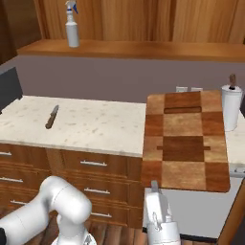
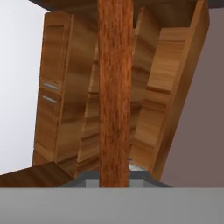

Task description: Move the cutting board and knife to the sink. Then move spray from the cabinet to the counter.

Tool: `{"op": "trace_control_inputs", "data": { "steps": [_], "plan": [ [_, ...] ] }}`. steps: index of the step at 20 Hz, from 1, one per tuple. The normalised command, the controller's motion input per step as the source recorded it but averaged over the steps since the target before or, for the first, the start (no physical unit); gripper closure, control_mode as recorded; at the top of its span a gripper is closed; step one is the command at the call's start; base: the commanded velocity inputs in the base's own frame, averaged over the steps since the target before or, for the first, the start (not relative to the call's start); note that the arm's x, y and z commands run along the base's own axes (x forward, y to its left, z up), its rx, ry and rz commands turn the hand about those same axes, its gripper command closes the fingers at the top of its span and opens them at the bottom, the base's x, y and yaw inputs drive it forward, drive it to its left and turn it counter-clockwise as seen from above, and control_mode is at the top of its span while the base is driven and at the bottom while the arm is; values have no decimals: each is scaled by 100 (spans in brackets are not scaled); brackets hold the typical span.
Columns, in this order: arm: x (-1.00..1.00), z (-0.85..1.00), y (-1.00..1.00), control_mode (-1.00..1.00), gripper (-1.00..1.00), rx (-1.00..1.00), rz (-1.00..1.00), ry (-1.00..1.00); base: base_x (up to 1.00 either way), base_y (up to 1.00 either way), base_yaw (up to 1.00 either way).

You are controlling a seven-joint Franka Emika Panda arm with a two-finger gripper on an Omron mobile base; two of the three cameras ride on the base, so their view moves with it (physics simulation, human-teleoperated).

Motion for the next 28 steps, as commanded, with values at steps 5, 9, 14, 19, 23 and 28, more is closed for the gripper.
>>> {"op": "trace_control_inputs", "data": {
  "steps": [5,9,14,19,23,28],
  "plan": [
    [0,0,0,100,100,0,0,0,-64,-6,-5],
    [0,0,0,100,100,0,0,0,-71,0,-2],
    [0,0,0,100,100,0,0,0,-76,0,0],
    [0,0,0,100,100,0,0,0,-77,24,2],
    [0,0,0,100,100,0,0,0,-74,74,18],
    [0,0,0,100,100,0,0,0,-61,85,31]
  ]
}}
